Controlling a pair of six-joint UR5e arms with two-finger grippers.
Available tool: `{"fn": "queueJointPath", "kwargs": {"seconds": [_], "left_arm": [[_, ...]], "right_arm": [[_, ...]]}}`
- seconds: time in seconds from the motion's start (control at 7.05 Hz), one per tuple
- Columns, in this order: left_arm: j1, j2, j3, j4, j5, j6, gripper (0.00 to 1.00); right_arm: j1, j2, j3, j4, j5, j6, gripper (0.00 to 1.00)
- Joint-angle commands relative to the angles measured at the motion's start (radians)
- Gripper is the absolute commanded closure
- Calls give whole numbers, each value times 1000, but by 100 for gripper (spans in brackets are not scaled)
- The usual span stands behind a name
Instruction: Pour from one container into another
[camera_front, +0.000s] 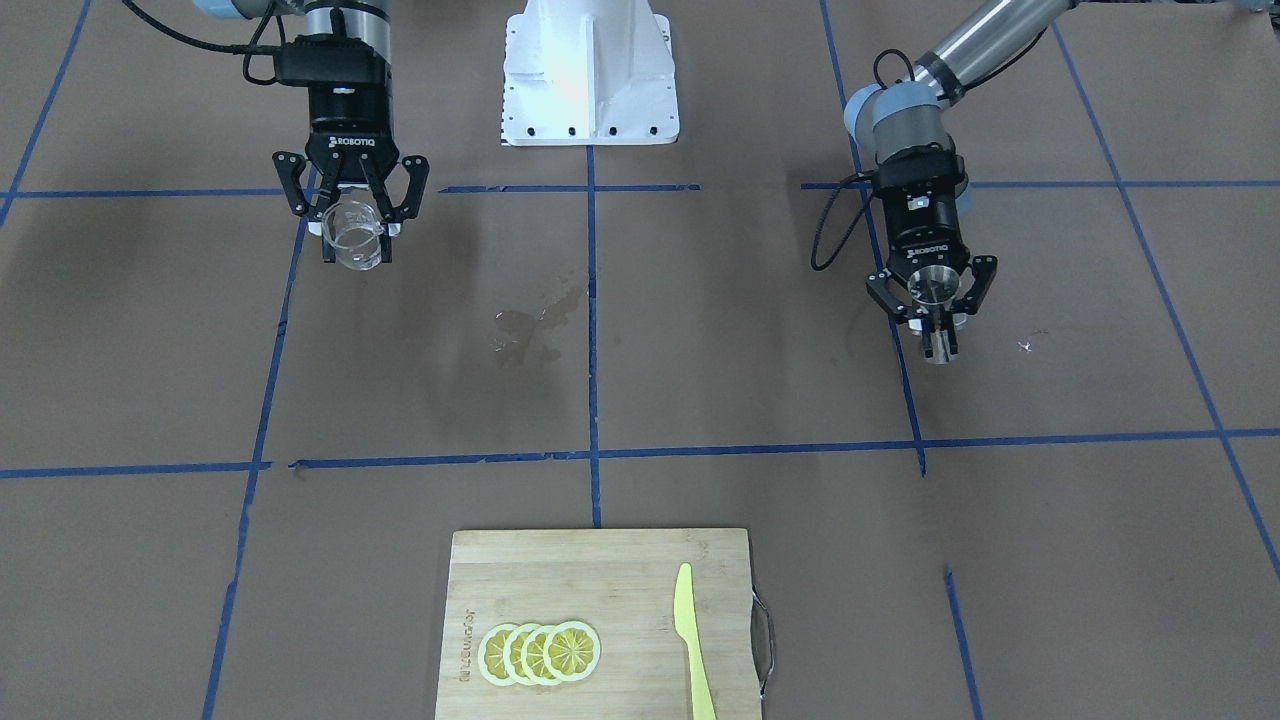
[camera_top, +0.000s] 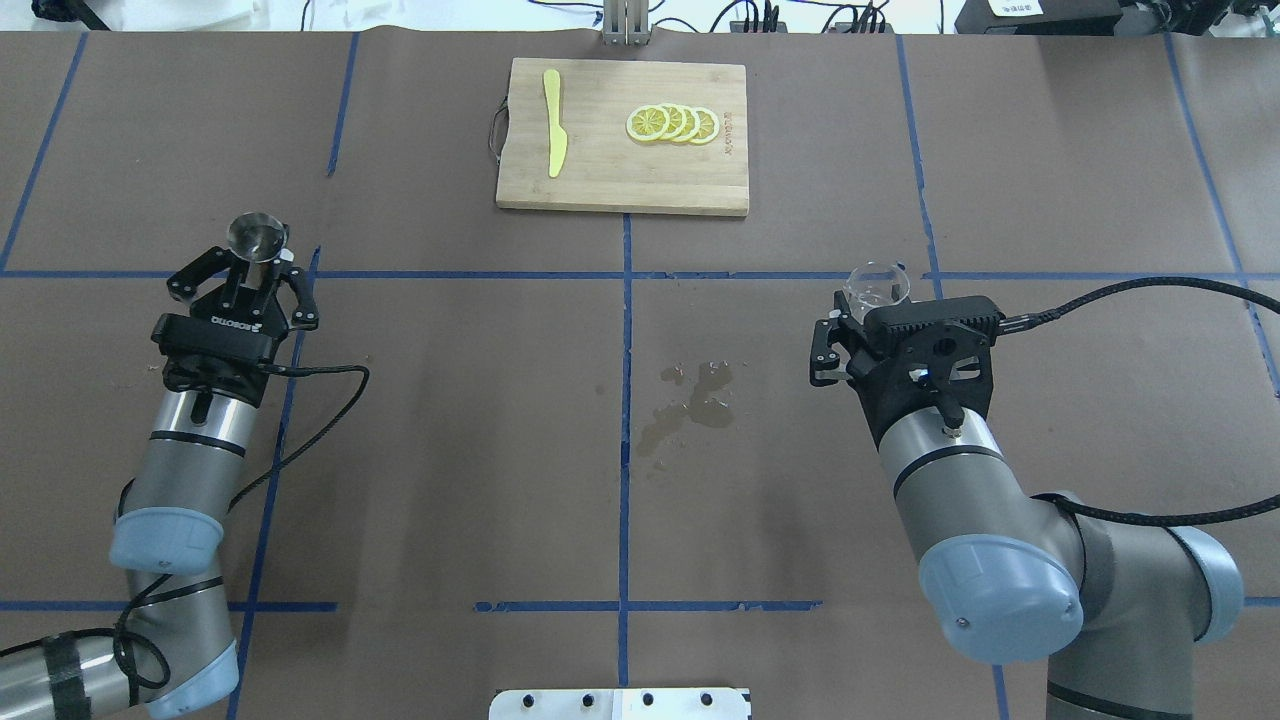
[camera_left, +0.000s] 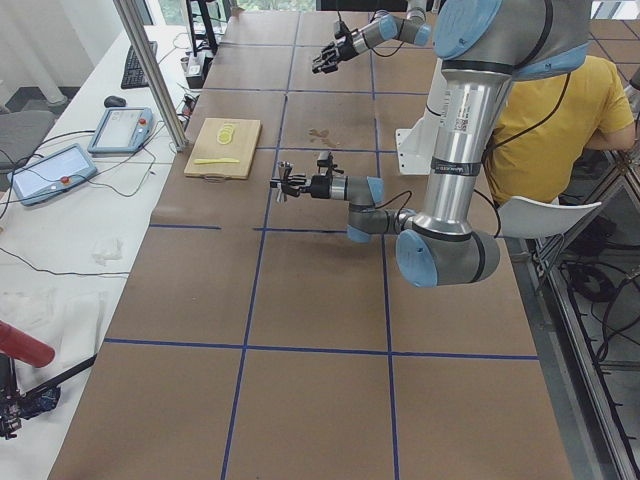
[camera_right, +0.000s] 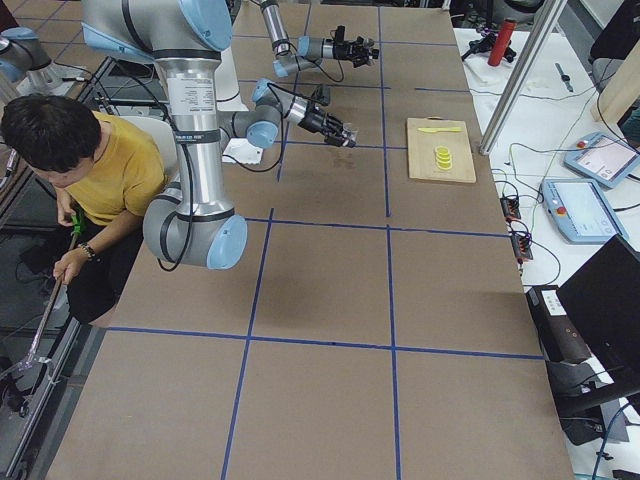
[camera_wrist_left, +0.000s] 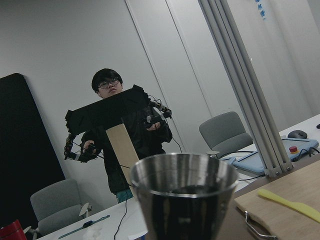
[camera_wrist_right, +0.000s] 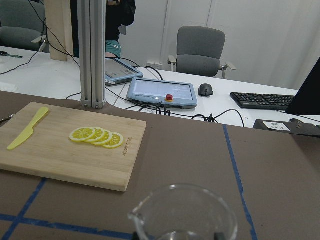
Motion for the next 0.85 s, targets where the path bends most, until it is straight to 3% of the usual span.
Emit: {"fn": "queueJointPath", "kwargs": {"seconds": [0.0,0.28,0.43,0.71], "left_arm": [[-28,105,3,-7,-85,-159,100],[-36,146,7,-28,-182,-515,100],[-37,194,12,-101,-220,-550,100],[-61,253,50,-111,-219,-563,100]], "right_arm": [[15,-17,-15,33,14,-8,100],[24,-20,-22,35,17,-10,100],[30,-20,-24,35,23,-21,100],[38,-18,-24,35,23,-31,100]]}}
